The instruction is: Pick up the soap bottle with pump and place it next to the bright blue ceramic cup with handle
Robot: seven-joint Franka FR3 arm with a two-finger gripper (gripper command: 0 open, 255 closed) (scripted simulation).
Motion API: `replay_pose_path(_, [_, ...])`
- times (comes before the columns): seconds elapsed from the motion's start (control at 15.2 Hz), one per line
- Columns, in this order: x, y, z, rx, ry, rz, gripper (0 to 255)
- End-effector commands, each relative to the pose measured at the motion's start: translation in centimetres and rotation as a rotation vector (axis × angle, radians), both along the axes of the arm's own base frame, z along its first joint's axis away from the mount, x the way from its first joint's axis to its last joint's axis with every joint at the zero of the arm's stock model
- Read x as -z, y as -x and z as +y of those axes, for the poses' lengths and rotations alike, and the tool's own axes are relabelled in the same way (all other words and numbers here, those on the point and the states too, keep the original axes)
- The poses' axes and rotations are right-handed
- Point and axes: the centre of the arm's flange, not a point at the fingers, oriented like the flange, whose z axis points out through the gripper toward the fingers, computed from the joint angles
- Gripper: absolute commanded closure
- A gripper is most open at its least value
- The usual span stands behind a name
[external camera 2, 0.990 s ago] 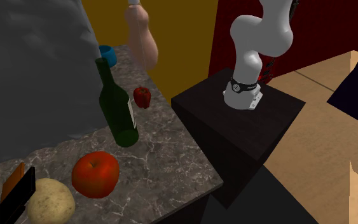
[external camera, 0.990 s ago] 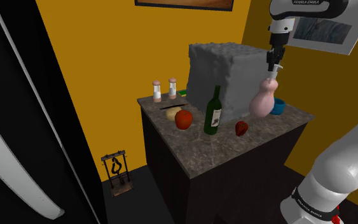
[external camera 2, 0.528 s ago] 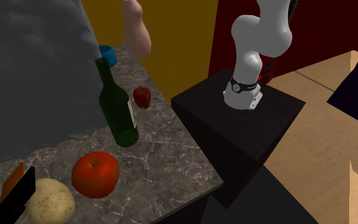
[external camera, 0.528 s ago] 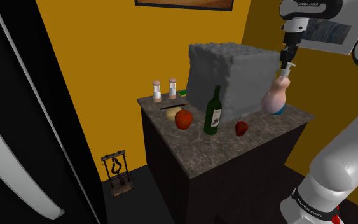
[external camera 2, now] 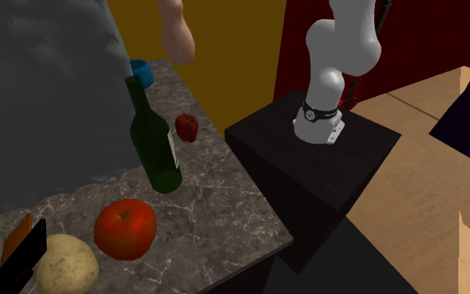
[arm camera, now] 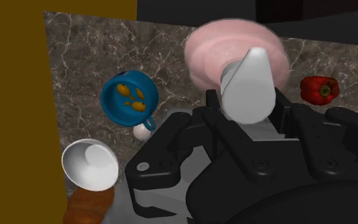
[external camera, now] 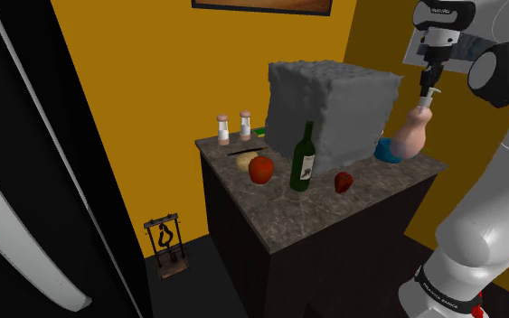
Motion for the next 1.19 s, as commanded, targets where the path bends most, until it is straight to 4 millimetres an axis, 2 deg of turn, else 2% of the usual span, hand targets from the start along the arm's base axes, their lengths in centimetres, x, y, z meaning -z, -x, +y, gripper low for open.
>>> replay_pose_path(0.0, [0.3,0.8,-2.5,-0.003,0.001,-0.001,255])
replay_pose_path(0.46, [0.3,4.3,-11.0,-0.003,0.001,-0.001,255])
replay_pose_path(0.53, [0.3,5.2,-13.0,-0.003,0.001,-0.001,255])
replay_pose_path(1.12, [5.0,5.2,-13.0,-0.003,0.001,-0.001,255])
